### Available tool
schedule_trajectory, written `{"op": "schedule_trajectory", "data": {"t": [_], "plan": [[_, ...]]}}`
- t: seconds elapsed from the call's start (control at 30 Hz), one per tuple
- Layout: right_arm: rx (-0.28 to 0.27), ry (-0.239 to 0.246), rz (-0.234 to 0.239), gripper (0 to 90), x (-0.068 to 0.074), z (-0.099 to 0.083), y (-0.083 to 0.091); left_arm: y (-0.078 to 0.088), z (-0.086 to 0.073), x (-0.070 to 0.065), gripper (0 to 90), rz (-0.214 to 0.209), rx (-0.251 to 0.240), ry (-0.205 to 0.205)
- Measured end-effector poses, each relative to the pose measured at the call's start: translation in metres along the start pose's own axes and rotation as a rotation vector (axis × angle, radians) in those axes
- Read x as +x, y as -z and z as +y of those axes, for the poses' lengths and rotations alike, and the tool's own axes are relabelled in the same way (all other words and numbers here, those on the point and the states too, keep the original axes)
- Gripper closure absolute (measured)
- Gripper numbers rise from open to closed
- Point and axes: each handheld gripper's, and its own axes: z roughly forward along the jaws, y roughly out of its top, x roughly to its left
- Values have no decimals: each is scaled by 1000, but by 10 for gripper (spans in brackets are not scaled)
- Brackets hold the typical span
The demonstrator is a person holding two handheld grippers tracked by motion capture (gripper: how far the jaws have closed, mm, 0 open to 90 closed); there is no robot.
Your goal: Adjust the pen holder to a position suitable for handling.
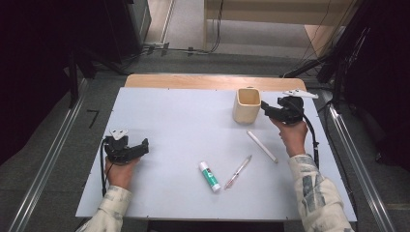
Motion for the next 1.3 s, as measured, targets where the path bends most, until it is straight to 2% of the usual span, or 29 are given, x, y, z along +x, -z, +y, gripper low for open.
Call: {"op": "schedule_trajectory", "data": {"t": [0.23, 0.4, 0.73, 0.9, 1.3], "plan": [[3, -1, 9, 275, 5, 12, -6, 0, 0, 1, 94, -1, -4, 4], [17, 1, -3, 280, 12, 21, -16, 0, 0, 1, 94, 0, -3, 5], [59, 15, -34, 322, 25, 26, -35, 1, 0, 2, 94, -4, -4, 6], [93, 13, -60, 384, 27, 25, -45, 1, 1, 3, 94, -6, -4, 7], [147, -13, -78, 558, 25, 27, -58, 1, 1, 3, 94, -8, -3, 6]]}}
